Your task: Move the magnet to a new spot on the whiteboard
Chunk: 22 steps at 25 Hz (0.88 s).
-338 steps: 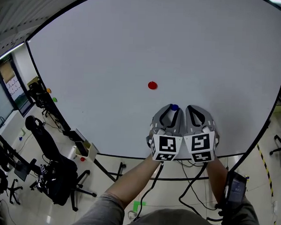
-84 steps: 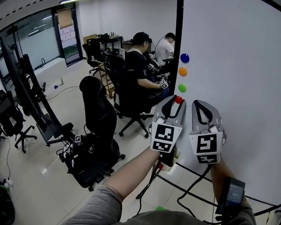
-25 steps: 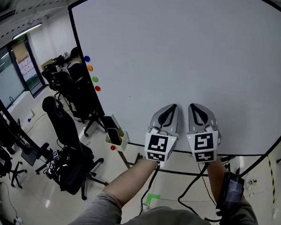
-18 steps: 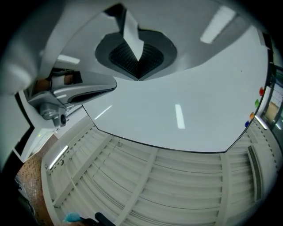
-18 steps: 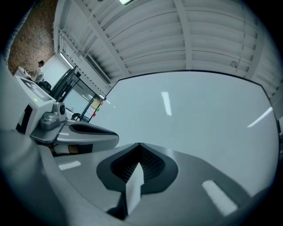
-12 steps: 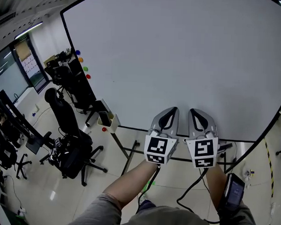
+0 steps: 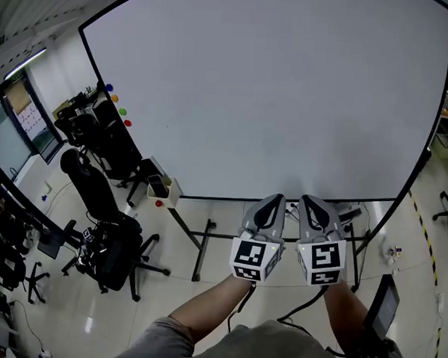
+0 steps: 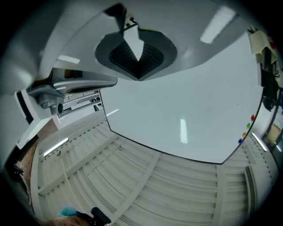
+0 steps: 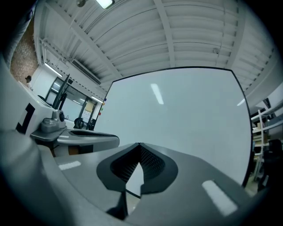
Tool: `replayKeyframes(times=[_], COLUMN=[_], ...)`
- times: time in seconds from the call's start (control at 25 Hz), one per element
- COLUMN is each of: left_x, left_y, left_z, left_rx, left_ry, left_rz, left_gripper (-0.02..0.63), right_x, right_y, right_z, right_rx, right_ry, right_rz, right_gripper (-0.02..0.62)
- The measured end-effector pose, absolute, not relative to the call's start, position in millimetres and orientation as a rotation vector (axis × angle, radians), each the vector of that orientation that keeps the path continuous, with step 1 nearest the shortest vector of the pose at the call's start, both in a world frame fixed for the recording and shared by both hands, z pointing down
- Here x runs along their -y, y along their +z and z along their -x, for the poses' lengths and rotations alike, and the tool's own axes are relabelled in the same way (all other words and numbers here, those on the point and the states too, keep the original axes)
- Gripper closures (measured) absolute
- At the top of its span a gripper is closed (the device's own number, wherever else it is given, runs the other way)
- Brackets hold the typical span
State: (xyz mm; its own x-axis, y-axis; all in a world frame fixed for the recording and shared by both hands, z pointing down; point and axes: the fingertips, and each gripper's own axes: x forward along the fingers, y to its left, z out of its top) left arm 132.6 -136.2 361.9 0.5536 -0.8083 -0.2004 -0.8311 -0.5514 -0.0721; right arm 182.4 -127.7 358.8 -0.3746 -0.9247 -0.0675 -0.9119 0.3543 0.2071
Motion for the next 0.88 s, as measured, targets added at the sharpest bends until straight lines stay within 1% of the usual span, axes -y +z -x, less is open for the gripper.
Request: replayKeyframes(times=[0.28,0.56,0.88], left_x=[90.0,58.4,49.1], left_y=[407.0,434.1,453.1], left_z=[-111.6,-96.3,-91.5], left_rx=[-1.308,-1.293,-1.323], left_ry=[0.21,0.191,0.155], left_rz=[2.771,2.866,2.853], left_gripper=[0.603,0.603,0.603], right_x=[81.3,47.6,33.2], right_y=[411.5,434.3,460.3], right_z=[-163.3,-152.0,-159.2], right_rx=[2.445,2.414,2.401], right_ry=[-0.205,-0.122,-0.047], right_rz=[-1.785,-1.792,-1.77], right_gripper=[0.589,0.591,0.591])
